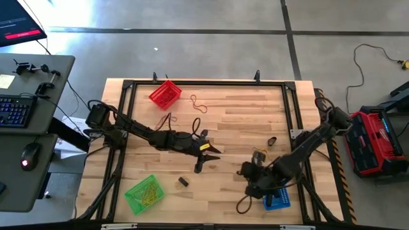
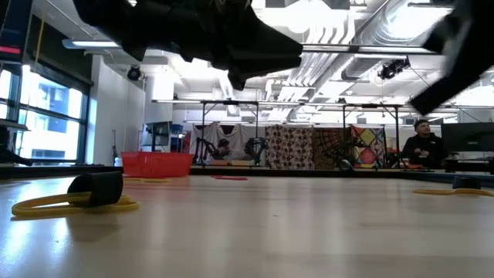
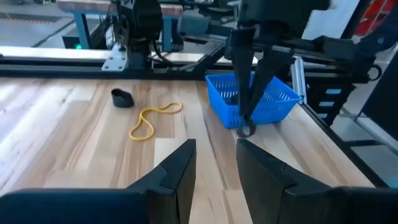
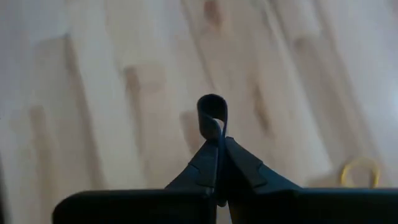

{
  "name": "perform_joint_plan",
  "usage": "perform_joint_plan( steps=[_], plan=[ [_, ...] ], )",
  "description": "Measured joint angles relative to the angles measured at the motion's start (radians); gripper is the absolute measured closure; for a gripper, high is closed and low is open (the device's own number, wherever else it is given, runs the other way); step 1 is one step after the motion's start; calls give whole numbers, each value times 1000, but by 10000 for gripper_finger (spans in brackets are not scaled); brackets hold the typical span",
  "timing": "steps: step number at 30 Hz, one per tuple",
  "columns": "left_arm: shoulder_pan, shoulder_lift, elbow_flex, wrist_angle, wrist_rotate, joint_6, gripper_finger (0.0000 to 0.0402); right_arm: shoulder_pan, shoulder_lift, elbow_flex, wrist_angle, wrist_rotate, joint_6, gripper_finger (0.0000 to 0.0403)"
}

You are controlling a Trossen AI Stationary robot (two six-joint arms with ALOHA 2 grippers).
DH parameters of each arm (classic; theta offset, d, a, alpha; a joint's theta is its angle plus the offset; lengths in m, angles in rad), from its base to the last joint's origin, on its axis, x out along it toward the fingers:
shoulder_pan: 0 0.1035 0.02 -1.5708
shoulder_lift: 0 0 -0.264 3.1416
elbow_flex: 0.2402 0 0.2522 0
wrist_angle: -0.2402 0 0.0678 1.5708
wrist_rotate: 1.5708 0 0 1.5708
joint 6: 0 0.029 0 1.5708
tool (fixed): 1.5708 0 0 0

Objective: Sort rubber bands into baskets
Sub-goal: Put the black rubber band into the blue basket

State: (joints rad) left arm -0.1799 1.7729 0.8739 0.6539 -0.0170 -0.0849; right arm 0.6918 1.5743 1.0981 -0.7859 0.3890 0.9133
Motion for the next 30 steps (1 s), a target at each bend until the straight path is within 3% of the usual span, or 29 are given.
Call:
perform_joint_plan(
  steps=[14,30],
  plan=[
    [-35,-3,-45,96,-97,15,293,221,-84,0,-185,-297,526,402],
    [-30,-3,-45,107,-19,54,293,277,-82,0,-212,-321,617,402]
  ],
)
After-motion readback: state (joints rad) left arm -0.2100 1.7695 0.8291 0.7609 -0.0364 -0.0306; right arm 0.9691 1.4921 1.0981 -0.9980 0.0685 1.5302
